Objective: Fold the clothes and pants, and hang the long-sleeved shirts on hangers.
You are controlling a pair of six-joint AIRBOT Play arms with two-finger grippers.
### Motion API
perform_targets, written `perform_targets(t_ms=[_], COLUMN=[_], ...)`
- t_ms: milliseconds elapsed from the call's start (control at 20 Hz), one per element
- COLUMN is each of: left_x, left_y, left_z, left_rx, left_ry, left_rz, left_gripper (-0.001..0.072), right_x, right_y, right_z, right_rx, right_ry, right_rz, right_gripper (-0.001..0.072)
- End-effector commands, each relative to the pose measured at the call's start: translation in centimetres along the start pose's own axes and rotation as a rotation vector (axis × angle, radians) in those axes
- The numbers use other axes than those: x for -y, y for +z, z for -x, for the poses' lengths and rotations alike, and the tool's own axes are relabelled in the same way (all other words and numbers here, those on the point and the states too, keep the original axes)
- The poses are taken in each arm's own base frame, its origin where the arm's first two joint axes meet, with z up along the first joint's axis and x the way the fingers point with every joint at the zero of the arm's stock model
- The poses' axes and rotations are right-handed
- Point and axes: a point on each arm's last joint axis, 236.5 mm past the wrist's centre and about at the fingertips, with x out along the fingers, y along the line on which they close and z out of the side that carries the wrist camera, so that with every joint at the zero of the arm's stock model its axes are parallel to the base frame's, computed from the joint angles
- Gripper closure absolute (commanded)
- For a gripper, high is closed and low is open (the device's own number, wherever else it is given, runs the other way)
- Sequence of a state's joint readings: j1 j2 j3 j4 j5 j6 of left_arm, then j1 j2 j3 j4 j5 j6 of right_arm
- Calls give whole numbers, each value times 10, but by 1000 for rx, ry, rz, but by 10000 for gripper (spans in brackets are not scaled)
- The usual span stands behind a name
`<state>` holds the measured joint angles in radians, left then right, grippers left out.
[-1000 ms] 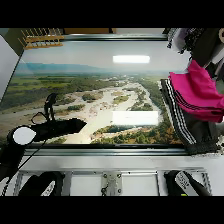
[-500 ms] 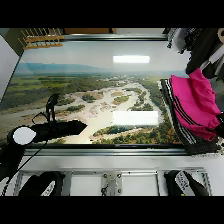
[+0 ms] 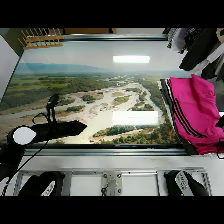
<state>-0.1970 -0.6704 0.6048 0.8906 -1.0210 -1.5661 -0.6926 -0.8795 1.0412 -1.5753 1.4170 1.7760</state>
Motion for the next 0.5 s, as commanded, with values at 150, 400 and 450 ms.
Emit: perform_targets(t_ms=[150, 400, 450], left_x=[1, 22, 24], left_y=[7, 52, 61], left_z=[1, 2, 1], left_rx=[24, 52, 47], left_ry=[-2, -11, -12], left_rz=[-2, -80, -93], left_gripper=[702, 702, 702], right_x=[-140, -225, -235], right_y=[9, -58, -69], right_z=[106, 118, 117], right_rx=[348, 268, 246], right_ry=[510, 697, 714], right_rz=[409, 694, 734], right_gripper=[47, 47, 48])
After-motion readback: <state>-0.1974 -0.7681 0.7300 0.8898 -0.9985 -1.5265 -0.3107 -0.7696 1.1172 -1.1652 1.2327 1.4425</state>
